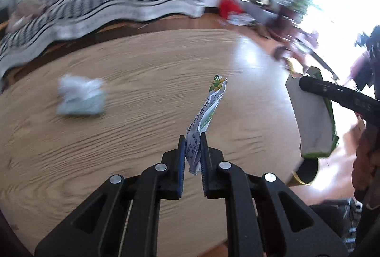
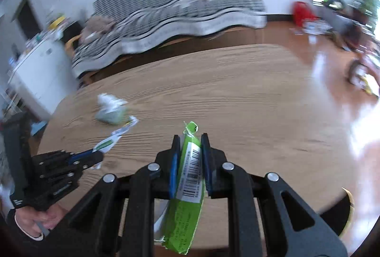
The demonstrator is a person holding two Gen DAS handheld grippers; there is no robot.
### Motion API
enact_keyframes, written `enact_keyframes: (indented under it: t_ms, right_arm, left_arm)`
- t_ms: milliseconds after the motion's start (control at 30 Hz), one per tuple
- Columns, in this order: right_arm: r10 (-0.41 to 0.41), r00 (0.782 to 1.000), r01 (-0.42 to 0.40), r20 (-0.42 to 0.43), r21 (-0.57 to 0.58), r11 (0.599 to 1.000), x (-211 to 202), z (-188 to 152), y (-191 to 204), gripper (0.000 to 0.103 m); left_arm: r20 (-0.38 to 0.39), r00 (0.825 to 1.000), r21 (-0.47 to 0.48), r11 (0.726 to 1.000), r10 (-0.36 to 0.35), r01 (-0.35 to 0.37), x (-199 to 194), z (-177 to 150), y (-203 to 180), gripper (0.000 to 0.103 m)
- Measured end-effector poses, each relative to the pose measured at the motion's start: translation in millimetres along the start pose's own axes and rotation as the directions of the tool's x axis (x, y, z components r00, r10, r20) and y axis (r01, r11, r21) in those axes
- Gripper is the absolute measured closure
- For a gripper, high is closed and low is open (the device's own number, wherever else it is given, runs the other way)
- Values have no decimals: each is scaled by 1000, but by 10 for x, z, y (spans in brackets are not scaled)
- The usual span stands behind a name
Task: Collect trash
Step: 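Carry the strip and green box to the bin and open both tools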
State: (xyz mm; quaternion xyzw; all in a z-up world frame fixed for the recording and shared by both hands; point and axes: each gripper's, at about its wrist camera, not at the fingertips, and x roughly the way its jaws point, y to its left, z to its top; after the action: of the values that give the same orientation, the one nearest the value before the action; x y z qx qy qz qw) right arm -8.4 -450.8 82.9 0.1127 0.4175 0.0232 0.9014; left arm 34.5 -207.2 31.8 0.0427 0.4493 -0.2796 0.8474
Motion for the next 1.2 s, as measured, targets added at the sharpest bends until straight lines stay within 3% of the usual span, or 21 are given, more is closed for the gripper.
enact_keyframes:
  t_ms: [133, 233, 333, 433, 500, 633, 700, 900, 967, 1067, 1200]
  right_arm:
    - [-136, 990, 131, 31, 118, 984, -598, -247, -1041, 85]
    - [-212, 977, 202, 26, 207, 957, -978, -530, -1702, 85]
    - [-264, 965, 252, 10, 267, 930, -1226, -800, -2185, 85]
    - [-300, 954, 286, -8, 330, 900, -1432, -1078, -2636, 85]
    - [-317, 948, 302, -17, 362, 882, -1538, -1246, -2878, 85]
    - [-334, 941, 325, -55, 423, 846, -1595, -1608, -3342, 85]
    - [-328, 942, 325, -74, 447, 833, -1558, -1746, -3497, 85]
    - [-310, 942, 332, -128, 483, 810, -1298, -2053, -3829, 84]
    - [-301, 944, 328, -136, 499, 802, -1195, -2103, -3909, 84]
    - [-296, 945, 324, -139, 507, 798, -1130, -2145, -3931, 84]
    - [-290, 947, 320, -140, 506, 801, -1071, -2114, -3926, 84]
  left_arm:
    - [-16, 994, 108, 988, -110, 111, 131, 115, -1063, 92]
    - [-48, 983, 197, 963, -177, 183, 288, 104, -1988, 92]
    - [-101, 968, 254, 935, -229, 248, 493, 18, -2740, 92]
    - [-165, 958, 297, 914, -236, 277, 723, -134, -3289, 92]
    - [-237, 938, 293, 902, -252, 317, 931, -263, -3632, 92]
    - [-334, 905, 268, 894, -264, 360, 1296, -424, -3949, 92]
    - [-384, 876, 234, 887, -293, 399, 1495, -494, -4051, 92]
    - [-427, 855, 211, 887, -294, 411, 1811, -646, -4092, 92]
    - [-417, 865, 232, 887, -280, 399, 1834, -630, -4134, 92]
    - [-425, 859, 230, 884, -285, 407, 1869, -608, -4136, 92]
    - [-418, 870, 245, 889, -264, 387, 1912, -541, -4146, 92]
